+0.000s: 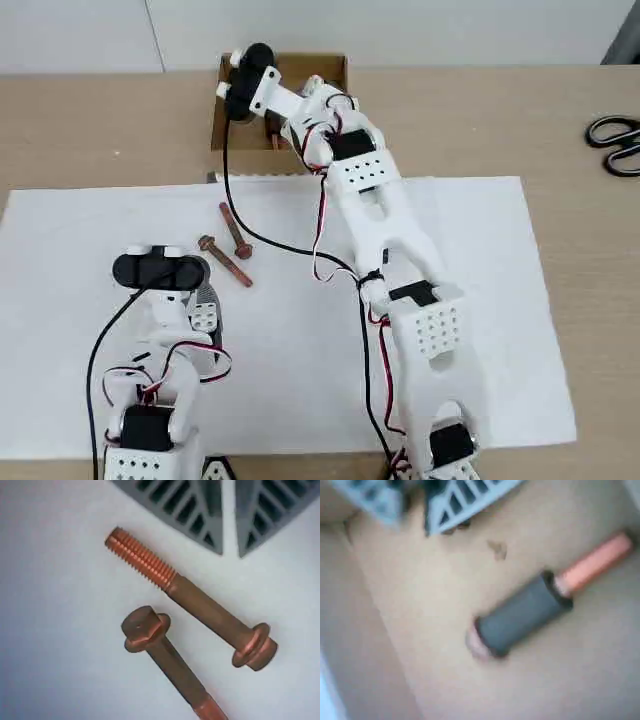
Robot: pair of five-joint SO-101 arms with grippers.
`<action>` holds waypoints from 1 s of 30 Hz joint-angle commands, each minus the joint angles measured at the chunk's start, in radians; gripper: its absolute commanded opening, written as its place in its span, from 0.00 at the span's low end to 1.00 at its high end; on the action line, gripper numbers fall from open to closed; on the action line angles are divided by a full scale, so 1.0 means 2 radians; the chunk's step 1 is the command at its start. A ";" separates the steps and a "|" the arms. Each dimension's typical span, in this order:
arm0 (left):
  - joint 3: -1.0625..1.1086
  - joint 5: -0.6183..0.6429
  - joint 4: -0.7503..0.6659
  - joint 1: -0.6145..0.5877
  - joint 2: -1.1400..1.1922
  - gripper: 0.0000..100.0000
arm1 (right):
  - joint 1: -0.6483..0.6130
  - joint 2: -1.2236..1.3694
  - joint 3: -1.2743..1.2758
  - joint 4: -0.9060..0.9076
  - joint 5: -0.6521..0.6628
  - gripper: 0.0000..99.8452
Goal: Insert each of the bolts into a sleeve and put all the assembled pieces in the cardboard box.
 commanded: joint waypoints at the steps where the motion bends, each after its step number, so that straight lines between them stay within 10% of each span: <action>1: -0.002 0.002 -0.011 -0.002 -0.005 0.01 | 0.006 -0.068 -0.024 0.056 0.002 0.01; 8: -0.002 0.002 -0.011 -0.002 -0.005 0.01 | 0.010 -0.142 -0.024 0.251 -0.012 0.01; 20: -0.002 0.002 -0.011 -0.002 -0.005 0.01 | 0.047 -0.196 -0.024 0.511 -0.235 0.02; 30: -0.002 0.002 -0.011 -0.002 -0.005 0.01 | 0.040 -0.199 0.007 0.537 -0.226 0.02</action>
